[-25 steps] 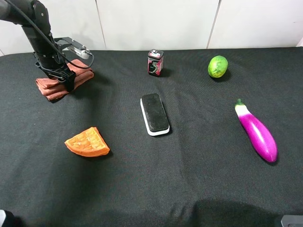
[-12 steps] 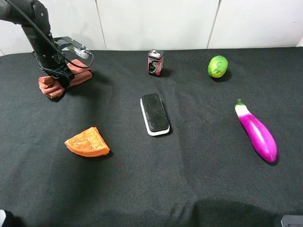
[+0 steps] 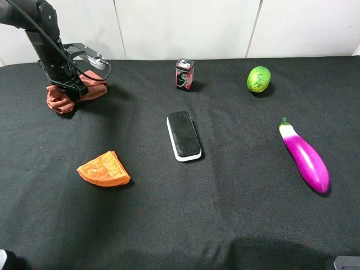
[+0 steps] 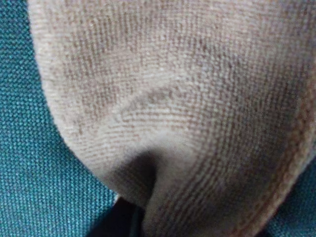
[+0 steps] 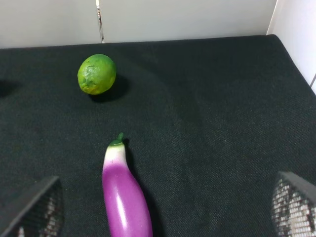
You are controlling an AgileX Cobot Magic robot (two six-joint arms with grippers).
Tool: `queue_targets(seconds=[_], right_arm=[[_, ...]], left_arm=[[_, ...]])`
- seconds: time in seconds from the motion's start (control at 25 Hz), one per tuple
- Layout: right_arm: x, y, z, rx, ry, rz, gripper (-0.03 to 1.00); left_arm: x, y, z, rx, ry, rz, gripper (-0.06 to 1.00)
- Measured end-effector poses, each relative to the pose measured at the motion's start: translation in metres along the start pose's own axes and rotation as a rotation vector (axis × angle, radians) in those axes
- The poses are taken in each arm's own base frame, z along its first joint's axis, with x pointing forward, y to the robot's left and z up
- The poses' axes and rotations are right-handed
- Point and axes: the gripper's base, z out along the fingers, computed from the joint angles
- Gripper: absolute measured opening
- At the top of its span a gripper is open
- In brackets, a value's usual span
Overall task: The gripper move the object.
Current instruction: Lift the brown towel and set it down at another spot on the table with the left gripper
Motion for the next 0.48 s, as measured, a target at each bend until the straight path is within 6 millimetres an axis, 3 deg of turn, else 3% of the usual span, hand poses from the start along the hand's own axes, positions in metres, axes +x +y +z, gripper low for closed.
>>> queue_targets(seconds=[0.28,0.48], right_arm=[[0.000,0.000,0.000,0.000,0.000,0.000,0.64],[0.000,0.000,0.000,0.000,0.000,0.000,0.64]], left_arm=[[0.000,0.000,-0.001,0.000,0.000,-0.001,0.25],[-0.001,0.001,-0.012,0.001,-0.008,-0.011,0.25]])
